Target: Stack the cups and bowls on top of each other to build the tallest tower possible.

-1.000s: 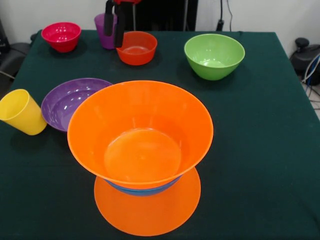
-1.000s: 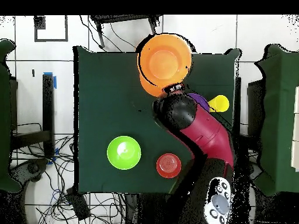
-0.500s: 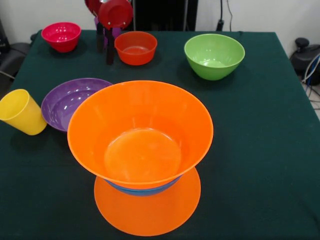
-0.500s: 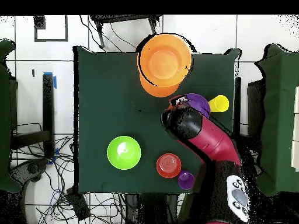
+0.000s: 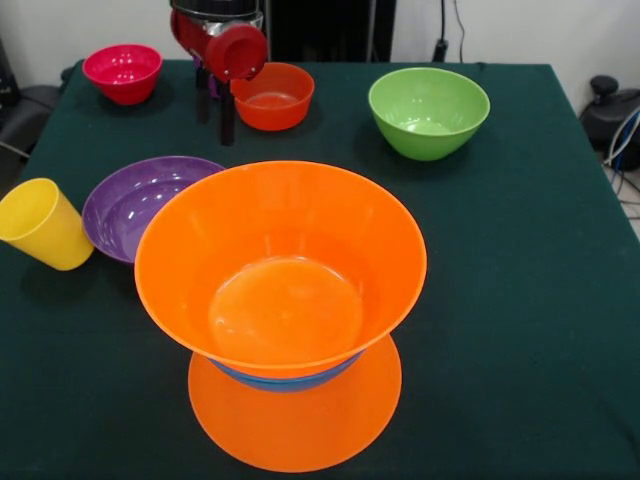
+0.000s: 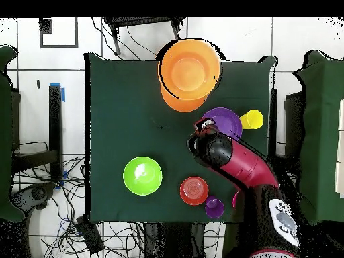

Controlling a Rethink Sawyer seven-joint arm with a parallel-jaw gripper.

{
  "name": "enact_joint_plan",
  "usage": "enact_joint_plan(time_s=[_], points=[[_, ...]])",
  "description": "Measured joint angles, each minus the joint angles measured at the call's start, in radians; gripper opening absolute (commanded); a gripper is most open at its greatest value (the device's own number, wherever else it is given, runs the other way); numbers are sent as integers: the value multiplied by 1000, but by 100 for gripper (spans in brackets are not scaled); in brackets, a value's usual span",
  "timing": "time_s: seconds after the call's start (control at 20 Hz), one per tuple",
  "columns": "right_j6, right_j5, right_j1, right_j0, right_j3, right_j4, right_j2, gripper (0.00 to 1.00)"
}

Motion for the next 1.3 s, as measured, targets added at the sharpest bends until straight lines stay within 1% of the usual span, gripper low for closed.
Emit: enact_joint_plan(time_s=[0.15,0.35,0.7,0.9,1.3], points=[[0,-23,3,-37,6,-50,37,100],[0,-44,3,-73,9,-101,65,100],[0,-44,-4,-114,11,-147,100,100],[0,-44,-4,-124,12,-162,109,100],[0,-47,18,-152,12,-203,135,100]])
